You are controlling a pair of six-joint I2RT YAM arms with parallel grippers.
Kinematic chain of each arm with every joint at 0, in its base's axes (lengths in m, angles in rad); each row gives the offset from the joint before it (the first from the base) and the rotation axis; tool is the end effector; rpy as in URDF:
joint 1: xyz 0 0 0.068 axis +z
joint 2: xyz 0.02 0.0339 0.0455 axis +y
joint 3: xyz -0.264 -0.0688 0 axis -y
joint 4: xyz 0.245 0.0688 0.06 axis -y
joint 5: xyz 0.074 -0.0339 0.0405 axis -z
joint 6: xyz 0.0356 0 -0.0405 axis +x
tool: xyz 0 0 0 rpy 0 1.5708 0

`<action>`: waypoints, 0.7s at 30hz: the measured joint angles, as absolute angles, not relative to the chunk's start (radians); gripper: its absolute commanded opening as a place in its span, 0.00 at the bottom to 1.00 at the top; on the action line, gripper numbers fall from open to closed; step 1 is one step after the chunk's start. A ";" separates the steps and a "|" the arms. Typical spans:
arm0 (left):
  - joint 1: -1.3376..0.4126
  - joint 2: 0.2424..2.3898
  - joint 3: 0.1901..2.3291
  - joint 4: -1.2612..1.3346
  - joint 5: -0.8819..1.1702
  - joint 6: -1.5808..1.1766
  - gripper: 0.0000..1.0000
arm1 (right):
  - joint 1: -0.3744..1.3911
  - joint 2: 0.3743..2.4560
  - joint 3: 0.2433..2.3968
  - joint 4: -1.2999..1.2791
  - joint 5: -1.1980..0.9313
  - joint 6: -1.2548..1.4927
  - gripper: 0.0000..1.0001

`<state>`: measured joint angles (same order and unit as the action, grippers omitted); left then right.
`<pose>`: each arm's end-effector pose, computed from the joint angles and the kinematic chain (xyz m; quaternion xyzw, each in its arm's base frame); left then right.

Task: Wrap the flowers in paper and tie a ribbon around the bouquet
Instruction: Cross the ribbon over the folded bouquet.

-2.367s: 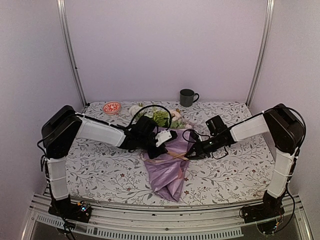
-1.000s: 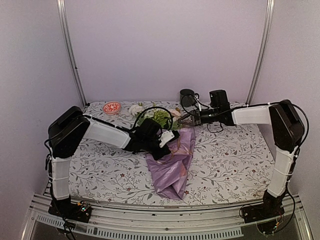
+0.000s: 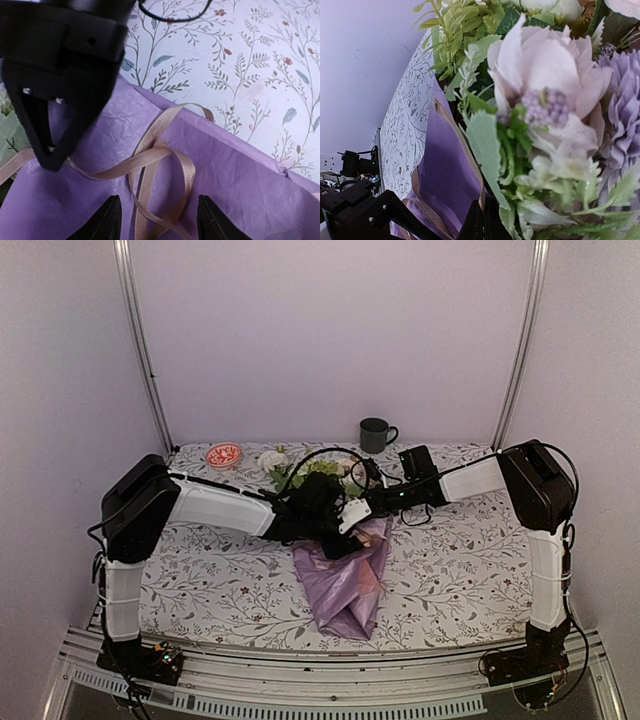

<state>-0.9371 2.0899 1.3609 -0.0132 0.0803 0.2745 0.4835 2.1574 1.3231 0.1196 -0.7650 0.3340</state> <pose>0.2667 -0.3678 0.1503 0.5341 0.7427 -0.1656 0.3684 0.3873 0.2312 0.1268 -0.2175 0.8301 0.4647 0.2184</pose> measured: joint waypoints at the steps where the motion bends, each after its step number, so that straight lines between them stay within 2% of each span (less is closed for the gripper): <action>1: -0.943 2.101 1.368 -0.023 0.070 0.280 0.52 | 0.484 2.157 1.323 0.119 -0.765 0.332 0.00; 6: -0.968 2.168 1.384 -0.052 -0.034 0.310 0.51 | 0.484 2.157 1.323 0.112 -0.769 0.331 0.00; 9: -0.982 2.185 1.419 -0.064 -0.127 0.322 0.47 | 0.483 2.157 1.323 0.112 -0.770 0.331 0.00; 13: -1.001 2.194 1.423 -0.052 -0.217 0.345 0.28 | 0.483 2.157 1.323 0.112 -0.770 0.329 0.00; 16: -1.009 2.194 1.407 -0.037 -0.247 0.362 0.05 | 0.483 2.157 1.323 0.111 -0.772 0.329 0.00; 17: -1.010 2.194 1.404 -0.034 -0.253 0.360 0.00 | 0.483 2.157 1.323 0.110 -0.772 0.329 0.00; 21: -1.012 2.194 1.387 -0.012 -0.278 0.373 0.00 | 0.483 2.157 1.321 0.109 -0.780 0.329 0.00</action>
<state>-1.0119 2.1937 1.3872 -0.0124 -0.2783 0.3733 0.4831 2.1574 1.3212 0.1089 -0.7803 0.3286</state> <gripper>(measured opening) 0.006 0.005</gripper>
